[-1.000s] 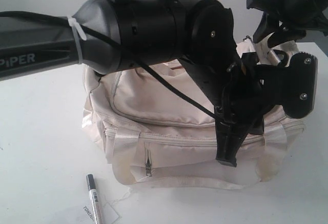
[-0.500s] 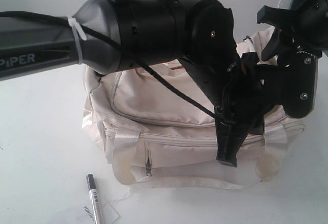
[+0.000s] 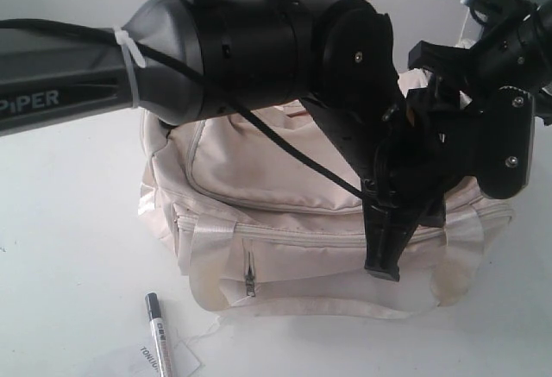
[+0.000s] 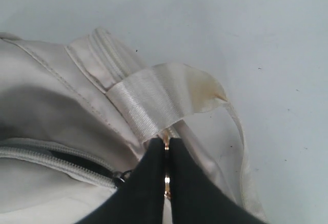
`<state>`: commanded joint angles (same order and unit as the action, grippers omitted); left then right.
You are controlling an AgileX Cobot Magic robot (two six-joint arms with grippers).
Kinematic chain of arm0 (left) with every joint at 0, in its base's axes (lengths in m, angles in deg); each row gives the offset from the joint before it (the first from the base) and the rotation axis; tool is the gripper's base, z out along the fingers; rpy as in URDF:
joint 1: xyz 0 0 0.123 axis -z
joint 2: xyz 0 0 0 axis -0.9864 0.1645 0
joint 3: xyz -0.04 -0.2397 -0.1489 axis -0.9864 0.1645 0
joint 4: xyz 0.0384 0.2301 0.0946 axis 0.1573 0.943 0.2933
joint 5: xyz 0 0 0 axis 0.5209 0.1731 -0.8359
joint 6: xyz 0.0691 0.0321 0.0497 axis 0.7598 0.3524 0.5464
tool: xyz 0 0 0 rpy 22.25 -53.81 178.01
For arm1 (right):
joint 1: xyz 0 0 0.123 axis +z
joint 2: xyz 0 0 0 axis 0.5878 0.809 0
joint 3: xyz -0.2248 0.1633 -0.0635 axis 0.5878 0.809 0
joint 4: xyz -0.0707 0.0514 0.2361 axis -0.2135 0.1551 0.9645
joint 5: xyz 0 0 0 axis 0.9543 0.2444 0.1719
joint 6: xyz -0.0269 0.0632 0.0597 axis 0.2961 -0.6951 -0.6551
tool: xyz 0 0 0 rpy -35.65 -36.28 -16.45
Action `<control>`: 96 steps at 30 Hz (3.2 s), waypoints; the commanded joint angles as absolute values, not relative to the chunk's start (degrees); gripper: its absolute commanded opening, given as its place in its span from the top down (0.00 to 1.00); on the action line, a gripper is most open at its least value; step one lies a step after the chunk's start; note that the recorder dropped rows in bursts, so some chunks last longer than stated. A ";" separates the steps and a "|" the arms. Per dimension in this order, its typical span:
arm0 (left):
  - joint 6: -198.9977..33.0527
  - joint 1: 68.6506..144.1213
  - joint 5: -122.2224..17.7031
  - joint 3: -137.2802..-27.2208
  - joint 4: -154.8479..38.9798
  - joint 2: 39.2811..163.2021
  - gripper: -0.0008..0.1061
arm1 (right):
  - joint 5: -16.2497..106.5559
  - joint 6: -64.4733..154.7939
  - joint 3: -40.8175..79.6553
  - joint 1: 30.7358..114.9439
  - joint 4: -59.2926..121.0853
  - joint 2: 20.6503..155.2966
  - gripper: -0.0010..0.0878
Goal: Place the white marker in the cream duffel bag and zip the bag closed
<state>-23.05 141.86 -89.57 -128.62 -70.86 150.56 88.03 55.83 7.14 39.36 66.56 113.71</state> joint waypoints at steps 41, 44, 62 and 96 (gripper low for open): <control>-23.05 141.86 -89.79 -128.62 -71.10 150.56 0.99 | 87.77 55.73 7.14 39.36 61.51 116.18 0.90; -23.05 141.86 -89.79 -128.62 -71.10 150.56 0.99 | 87.65 56.09 7.14 39.36 61.51 116.25 0.99; -25.85 141.86 -95.27 -128.62 -70.47 150.56 0.99 | 86.66 56.09 6.77 39.36 61.40 116.13 0.99; -29.43 141.86 -107.83 -128.62 -51.48 150.56 0.99 | 87.08 56.36 4.92 39.36 58.73 116.13 0.99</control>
